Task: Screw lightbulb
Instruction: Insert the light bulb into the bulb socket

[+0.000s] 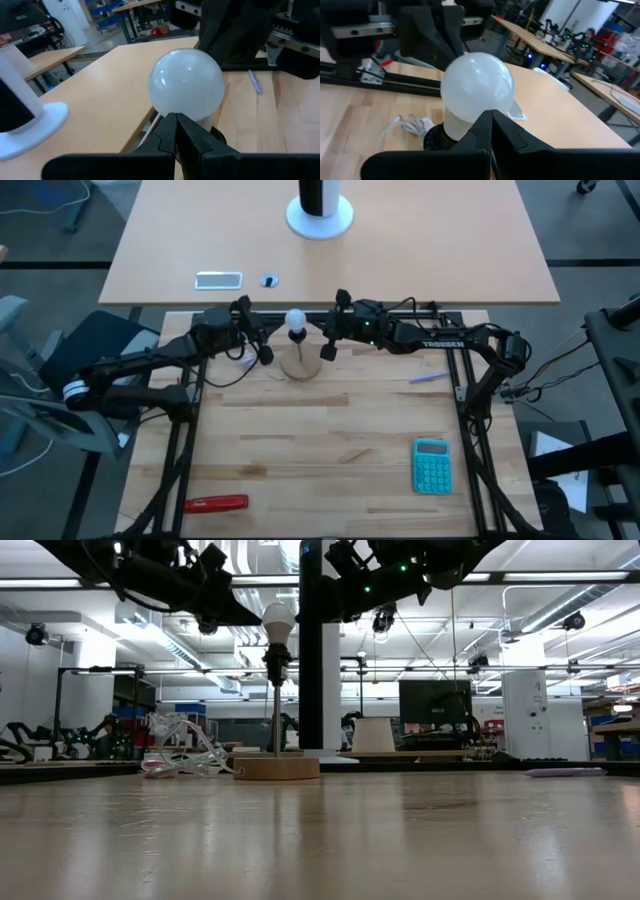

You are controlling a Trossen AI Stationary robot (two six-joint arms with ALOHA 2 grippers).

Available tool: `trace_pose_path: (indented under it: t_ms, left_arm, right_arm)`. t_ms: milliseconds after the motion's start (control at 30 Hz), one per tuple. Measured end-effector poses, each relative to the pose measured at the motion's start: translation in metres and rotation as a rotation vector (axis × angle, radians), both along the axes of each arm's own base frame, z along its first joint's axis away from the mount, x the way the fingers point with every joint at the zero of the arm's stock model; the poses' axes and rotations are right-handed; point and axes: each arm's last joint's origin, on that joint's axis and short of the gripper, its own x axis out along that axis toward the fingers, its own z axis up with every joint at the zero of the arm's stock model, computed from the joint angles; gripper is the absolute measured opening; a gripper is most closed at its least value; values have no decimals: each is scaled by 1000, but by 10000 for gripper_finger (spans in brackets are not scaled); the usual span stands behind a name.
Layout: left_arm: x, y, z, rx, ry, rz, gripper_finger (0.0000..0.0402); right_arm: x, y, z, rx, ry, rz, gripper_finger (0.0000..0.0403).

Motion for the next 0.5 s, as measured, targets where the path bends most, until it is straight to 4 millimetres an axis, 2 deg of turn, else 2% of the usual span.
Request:
trace_pose_path:
  t_ms: [333,500]
  left_arm:
    - [1,3,-3,-13,10,76,0]
    - [-3,1,-3,-27,26,80,0]
  right_arm:
    - [2,5,-4,5,27,53,0]
    - [1,3,-5,2,50,-6,0]
